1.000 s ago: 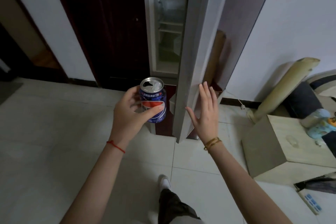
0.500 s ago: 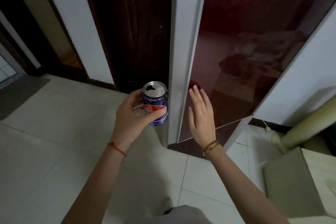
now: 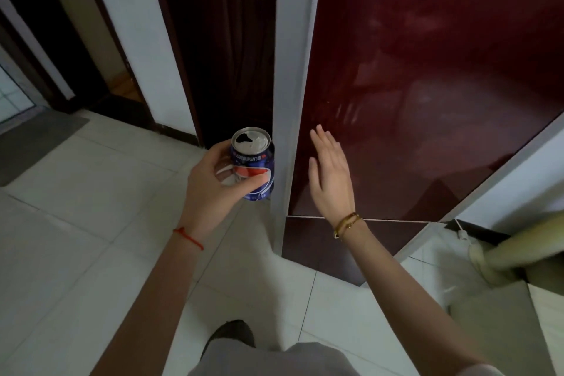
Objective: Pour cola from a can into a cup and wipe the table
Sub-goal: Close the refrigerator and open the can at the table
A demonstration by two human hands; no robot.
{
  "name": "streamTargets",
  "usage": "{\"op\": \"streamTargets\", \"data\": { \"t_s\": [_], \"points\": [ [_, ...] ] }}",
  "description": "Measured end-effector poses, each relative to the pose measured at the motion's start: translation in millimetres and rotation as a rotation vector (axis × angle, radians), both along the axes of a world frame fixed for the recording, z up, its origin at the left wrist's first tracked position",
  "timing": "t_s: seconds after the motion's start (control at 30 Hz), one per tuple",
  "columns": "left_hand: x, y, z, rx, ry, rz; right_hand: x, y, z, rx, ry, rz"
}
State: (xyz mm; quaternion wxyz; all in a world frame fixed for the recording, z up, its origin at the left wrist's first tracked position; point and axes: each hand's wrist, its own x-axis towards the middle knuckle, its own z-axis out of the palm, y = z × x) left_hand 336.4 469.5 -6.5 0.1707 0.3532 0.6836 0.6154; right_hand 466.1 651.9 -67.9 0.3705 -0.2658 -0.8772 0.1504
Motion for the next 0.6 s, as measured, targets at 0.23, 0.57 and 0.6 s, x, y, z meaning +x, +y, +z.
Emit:
{"op": "streamTargets", "data": {
  "t_s": [0.23,0.57,0.6],
  "points": [
    [-36,48,-4,-0.027,-0.044,-0.064,-32,39,7,-0.030,-0.016,-0.038],
    [-102,119,-7,-0.031,-0.026,-0.281,-85,82,7,-0.099,0.027,-0.183],
    [-108,124,-7,-0.033,-0.026,-0.298,-89,85,8,-0.104,0.030,-0.200]
  ]
}}
